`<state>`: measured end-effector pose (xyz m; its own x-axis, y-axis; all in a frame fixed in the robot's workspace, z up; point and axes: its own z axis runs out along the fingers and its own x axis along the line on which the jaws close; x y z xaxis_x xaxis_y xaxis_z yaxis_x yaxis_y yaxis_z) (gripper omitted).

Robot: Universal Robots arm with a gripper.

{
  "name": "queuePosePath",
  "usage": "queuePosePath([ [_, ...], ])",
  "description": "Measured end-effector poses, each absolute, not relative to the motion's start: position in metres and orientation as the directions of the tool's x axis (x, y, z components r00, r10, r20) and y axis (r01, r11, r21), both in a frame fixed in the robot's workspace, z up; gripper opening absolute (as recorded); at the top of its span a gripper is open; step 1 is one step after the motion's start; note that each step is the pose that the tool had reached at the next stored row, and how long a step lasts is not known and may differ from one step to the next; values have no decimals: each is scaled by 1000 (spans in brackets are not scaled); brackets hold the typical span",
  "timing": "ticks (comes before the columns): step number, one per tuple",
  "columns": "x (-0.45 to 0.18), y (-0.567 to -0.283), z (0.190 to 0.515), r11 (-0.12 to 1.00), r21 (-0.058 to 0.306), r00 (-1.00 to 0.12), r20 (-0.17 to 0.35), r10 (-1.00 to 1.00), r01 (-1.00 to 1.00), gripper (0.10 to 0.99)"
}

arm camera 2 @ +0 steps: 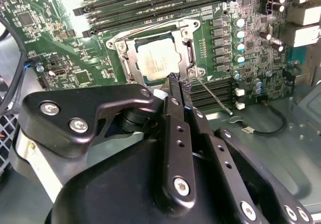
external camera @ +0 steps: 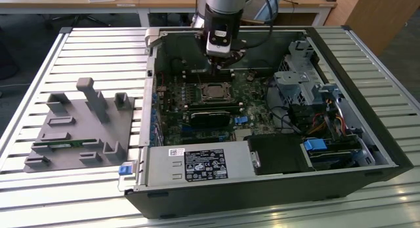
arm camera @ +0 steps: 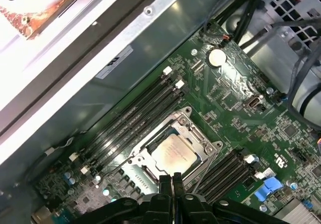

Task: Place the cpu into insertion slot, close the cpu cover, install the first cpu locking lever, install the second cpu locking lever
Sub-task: 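Install the first cpu locking lever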

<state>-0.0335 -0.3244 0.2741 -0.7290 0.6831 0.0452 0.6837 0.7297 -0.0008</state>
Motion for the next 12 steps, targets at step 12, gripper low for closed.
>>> queuePosePath([
  [12,-33,-324,274,791,-1,-790,45,612,612,153],
])
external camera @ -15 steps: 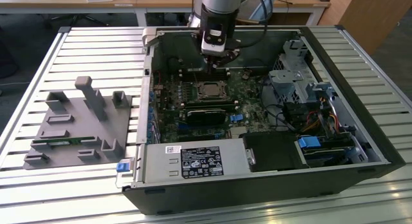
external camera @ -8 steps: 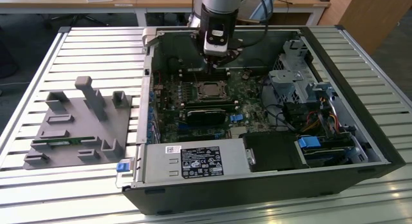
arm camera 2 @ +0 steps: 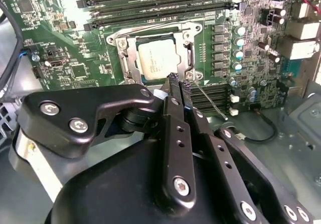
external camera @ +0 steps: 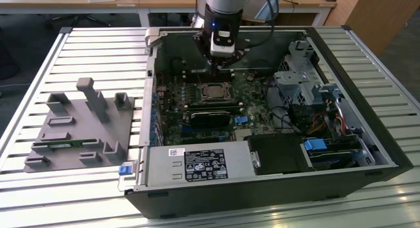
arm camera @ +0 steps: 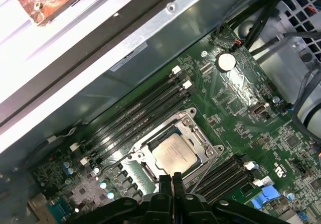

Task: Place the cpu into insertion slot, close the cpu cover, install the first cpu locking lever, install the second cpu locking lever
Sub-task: 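Install the first cpu locking lever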

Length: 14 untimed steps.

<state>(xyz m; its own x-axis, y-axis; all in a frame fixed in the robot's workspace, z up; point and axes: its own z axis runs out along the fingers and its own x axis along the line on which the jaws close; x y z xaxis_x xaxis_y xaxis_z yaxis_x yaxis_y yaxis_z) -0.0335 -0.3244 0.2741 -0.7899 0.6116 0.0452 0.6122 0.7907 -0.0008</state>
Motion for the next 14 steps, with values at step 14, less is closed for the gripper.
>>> queuePosePath([
  [14,-34,-324,274,829,-1,-828,45,558,559,153],
])
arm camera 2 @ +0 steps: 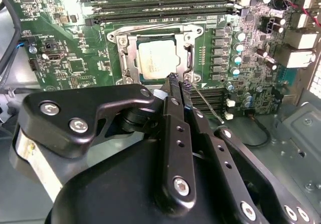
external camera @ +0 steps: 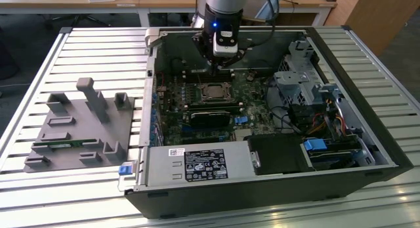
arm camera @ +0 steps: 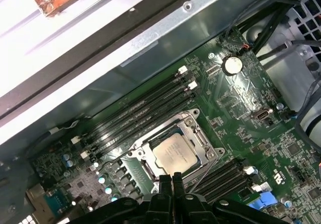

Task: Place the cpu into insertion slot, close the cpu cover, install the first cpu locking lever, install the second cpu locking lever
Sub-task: 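Install the first cpu locking lever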

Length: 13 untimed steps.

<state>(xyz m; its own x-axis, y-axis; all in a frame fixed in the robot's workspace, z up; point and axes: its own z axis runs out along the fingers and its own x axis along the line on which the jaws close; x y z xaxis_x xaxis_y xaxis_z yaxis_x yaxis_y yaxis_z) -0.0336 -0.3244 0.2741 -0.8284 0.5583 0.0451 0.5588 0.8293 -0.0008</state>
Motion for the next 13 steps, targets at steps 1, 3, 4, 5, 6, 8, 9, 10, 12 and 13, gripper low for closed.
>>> queuePosePath([
  [1,-34,-324,274,833,-1,-832,45,552,553,153],
  [3,-34,-324,274,842,-1,-841,45,539,539,153],
  [4,-34,-324,274,846,-1,-846,45,532,533,153],
  [5,-34,-324,274,851,-1,-850,45,525,526,153],
  [6,-34,-324,274,855,-1,-854,45,518,519,153],
  [8,-34,-324,274,864,-1,-863,45,503,503,153],
  [9,-34,-324,274,869,-1,-868,45,494,495,153],
  [10,-34,-324,274,874,0,-873,45,485,486,153],
  [12,-34,-324,274,880,0,-879,45,474,475,153],
  [13,-34,-324,274,881,0,-880,45,473,473,153],
])
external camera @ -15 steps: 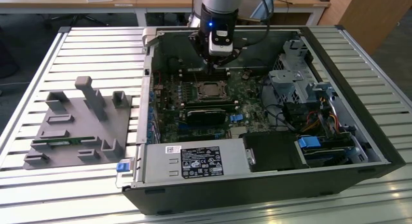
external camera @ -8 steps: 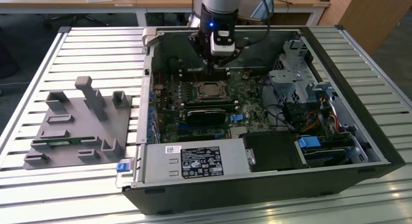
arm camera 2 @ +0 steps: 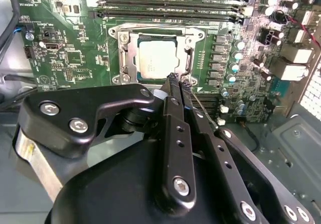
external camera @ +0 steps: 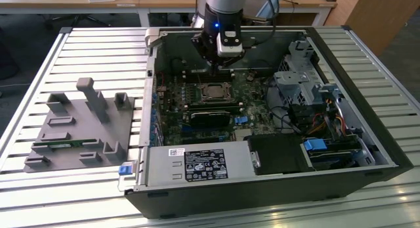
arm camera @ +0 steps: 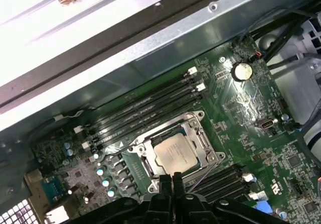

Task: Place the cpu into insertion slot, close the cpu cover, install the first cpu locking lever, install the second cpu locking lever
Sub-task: 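Install the first cpu locking lever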

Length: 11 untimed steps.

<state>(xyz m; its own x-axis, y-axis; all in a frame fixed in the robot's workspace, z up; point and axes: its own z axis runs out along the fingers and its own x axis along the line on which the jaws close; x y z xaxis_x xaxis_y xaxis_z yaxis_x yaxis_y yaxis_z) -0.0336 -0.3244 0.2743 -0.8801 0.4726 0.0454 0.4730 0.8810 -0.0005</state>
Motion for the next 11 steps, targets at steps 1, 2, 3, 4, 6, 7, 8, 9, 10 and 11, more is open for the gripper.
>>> queuePosePath([
  [1,-34,-324,275,882,-1,-881,45,471,472,153],
  [2,-34,-324,275,882,-1,-881,45,470,471,153],
  [3,-34,-324,276,883,0,-882,45,469,469,153],
  [4,-34,-324,277,884,0,-883,45,468,468,153],
  [6,-34,-324,279,884,0,-883,44,467,467,153],
  [7,-34,-324,280,884,0,-883,44,467,467,153],
  [8,-34,-324,280,884,1,-883,42,467,467,153],
  [9,-34,-324,280,885,3,-885,40,464,465,153],
  [10,-34,-324,280,890,4,-890,38,455,456,153],
  [11,-34,-324,280,897,4,-896,37,442,443,153],
])
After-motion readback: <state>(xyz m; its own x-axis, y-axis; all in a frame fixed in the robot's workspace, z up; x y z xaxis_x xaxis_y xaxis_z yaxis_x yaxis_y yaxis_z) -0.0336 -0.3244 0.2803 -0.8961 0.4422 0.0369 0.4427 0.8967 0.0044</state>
